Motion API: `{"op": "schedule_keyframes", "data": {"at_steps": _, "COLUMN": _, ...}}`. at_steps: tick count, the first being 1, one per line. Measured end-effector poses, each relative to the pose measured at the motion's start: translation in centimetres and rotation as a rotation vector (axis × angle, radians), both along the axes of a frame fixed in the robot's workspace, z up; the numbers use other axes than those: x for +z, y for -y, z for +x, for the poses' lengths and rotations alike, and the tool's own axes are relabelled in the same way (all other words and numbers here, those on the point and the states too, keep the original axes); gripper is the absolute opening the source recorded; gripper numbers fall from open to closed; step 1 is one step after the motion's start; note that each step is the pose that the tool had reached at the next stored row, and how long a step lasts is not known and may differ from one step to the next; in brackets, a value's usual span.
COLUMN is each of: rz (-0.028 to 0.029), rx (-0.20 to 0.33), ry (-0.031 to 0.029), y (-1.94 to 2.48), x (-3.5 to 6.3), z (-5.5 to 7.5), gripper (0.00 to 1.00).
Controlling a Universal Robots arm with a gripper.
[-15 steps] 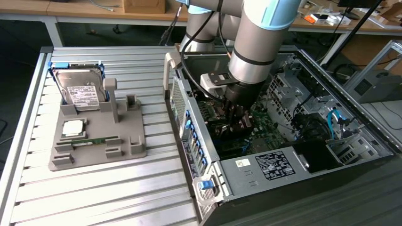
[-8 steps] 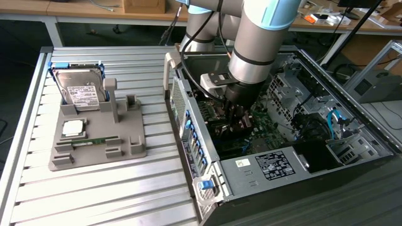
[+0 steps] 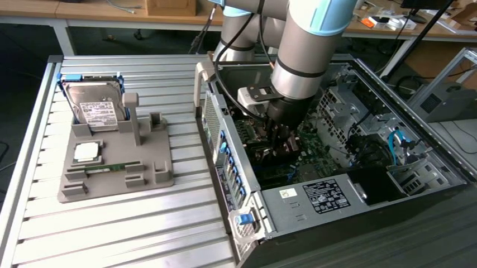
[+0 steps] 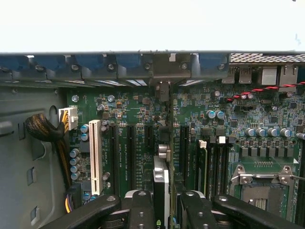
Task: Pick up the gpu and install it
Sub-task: 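Insert the gpu into the slot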
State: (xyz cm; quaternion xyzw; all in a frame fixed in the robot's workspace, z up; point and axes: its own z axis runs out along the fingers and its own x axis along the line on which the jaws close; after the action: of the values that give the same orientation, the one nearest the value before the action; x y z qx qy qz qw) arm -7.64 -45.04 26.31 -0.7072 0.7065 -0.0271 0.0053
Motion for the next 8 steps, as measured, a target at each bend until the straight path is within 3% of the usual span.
{"op": "schedule_keyframes", "data": {"at_steps": 8, "rz": 0.0007, "rx": 0.000, "ry": 0.0000, "y": 0.00, "x": -0.04, "z": -0.02, "gripper": 0.27}}
